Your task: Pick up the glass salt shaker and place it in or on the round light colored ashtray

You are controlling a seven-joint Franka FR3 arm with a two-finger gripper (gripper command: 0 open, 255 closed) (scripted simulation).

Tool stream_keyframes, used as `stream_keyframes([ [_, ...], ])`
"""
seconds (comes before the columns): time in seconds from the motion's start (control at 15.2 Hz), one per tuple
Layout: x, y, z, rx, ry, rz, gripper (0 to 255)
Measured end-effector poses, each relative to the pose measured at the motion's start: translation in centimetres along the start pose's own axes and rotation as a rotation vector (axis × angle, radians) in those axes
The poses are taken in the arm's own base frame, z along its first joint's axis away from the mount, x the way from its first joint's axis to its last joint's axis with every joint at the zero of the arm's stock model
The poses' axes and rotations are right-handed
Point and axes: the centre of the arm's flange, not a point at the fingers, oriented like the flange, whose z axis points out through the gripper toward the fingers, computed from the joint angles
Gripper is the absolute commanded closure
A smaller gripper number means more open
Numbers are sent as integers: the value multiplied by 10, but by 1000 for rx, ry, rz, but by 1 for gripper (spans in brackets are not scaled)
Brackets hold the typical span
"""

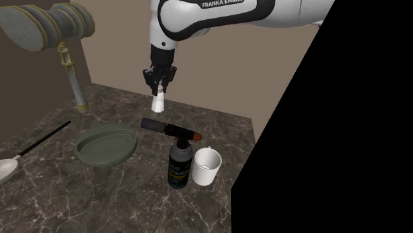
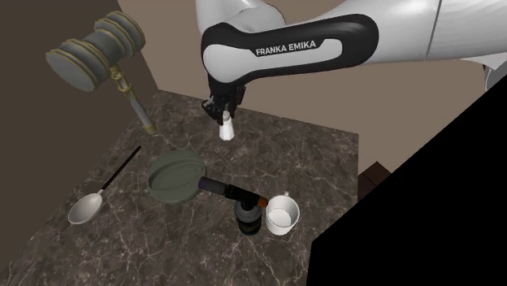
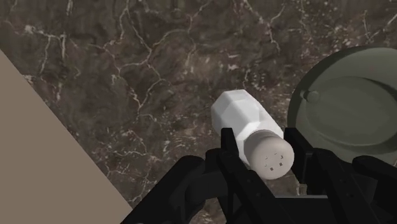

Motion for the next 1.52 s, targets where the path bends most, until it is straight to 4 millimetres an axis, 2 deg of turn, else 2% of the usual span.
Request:
stream_keyframes([
  [0.26, 12, -43, -7, 0, -1, -2, 255],
  [0.79, 34, -149, -17, 1, -1, -2, 255],
  [0.99, 45, -182, -25, 2, 4, 4, 255],
  [1.06, 48, -189, -25, 2, 4, 4, 255],
  [1.25, 51, -193, -14, 2, 6, 8, 255],
  [1.52, 48, -195, 13, 0, -1, 1, 255],
])
